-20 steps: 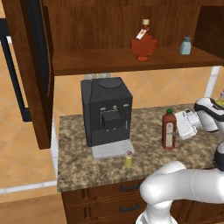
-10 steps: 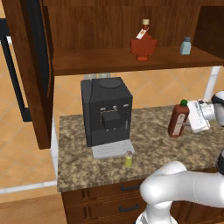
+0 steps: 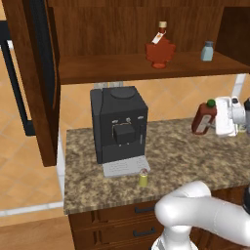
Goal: Put the shaker and condiment bottle from the counter next to their counterparts in the cabinet.
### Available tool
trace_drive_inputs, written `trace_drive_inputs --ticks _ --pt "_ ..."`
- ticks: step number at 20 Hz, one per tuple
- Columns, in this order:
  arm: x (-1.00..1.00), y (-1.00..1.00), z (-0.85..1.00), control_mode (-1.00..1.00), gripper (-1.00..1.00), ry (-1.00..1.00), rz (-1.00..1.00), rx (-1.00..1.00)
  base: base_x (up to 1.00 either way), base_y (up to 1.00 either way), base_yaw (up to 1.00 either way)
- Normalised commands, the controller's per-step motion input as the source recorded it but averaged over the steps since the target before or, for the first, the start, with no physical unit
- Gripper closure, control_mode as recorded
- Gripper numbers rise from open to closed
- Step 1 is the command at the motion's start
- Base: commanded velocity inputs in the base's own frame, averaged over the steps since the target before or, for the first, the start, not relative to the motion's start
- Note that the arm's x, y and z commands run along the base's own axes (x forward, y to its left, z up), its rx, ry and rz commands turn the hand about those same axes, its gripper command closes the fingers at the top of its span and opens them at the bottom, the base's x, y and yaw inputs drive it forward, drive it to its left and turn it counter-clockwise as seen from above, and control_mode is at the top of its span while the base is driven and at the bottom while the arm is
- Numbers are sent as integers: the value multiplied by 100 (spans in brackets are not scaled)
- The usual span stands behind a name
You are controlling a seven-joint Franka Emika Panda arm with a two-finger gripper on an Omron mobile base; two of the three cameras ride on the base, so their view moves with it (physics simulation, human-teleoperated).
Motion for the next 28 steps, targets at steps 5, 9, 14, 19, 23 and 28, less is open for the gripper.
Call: trace_drive_inputs --ticks 5,9,14,19,23,28 --pt "-21 -1 79 -100 100 -20 -19 1 0 0 0" --pt "-44 0 53 -100 100 5 -41 12 0 0 0" --pt "-33 7 87 -100 100 28 -31 16 0 0 0" --pt "-54 15 95 -100 100 26 -21 17 0 0 0" --pt "-23 16 95 -100 100 33 -18 19 0 0 0" --pt "-30 25 100 -100 100 32 -10 24 0 0 0"
